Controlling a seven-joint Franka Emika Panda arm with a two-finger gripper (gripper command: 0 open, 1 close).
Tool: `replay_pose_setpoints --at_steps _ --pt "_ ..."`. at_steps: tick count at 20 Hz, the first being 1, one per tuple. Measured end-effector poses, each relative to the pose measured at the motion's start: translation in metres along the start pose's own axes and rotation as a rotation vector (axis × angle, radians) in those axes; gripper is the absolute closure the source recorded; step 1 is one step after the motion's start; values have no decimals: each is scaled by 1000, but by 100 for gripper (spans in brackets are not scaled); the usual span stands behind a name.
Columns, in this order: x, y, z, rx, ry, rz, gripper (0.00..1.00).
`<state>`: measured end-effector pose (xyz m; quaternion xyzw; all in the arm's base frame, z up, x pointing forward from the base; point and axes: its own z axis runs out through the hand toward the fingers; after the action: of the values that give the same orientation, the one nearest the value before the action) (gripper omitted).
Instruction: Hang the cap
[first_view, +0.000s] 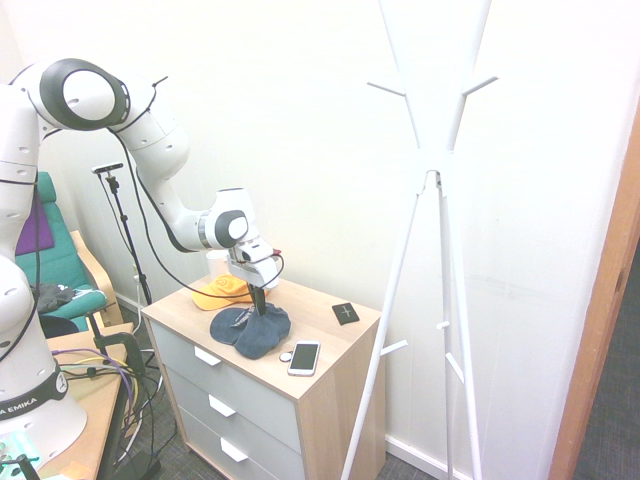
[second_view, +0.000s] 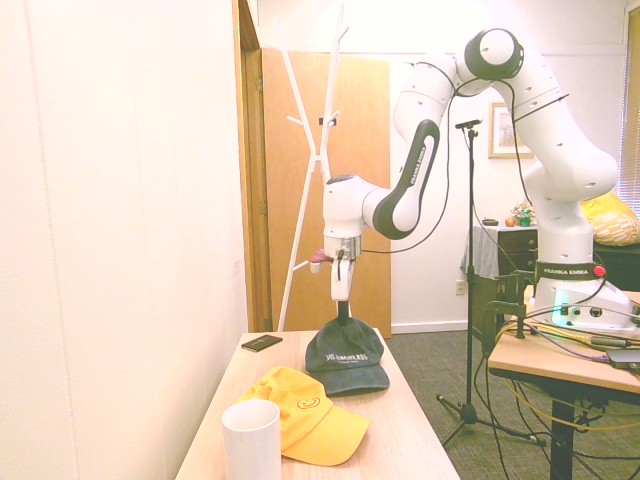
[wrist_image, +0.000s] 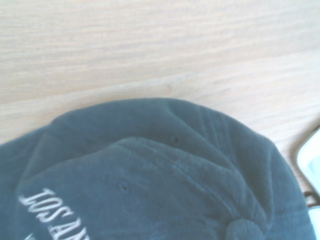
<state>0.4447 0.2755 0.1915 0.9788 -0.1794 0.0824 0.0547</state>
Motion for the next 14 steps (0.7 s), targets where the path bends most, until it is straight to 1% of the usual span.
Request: replay_pose_setpoints --at_steps 3,7,9,14 --pt "6 2 -43 -50 81 -17 100" --pt "15 3 -112 -123 233 -34 100" --pt "24 5 -146 -185 330 -37 100" --pt "53 28 -223 -384 553 -27 100"
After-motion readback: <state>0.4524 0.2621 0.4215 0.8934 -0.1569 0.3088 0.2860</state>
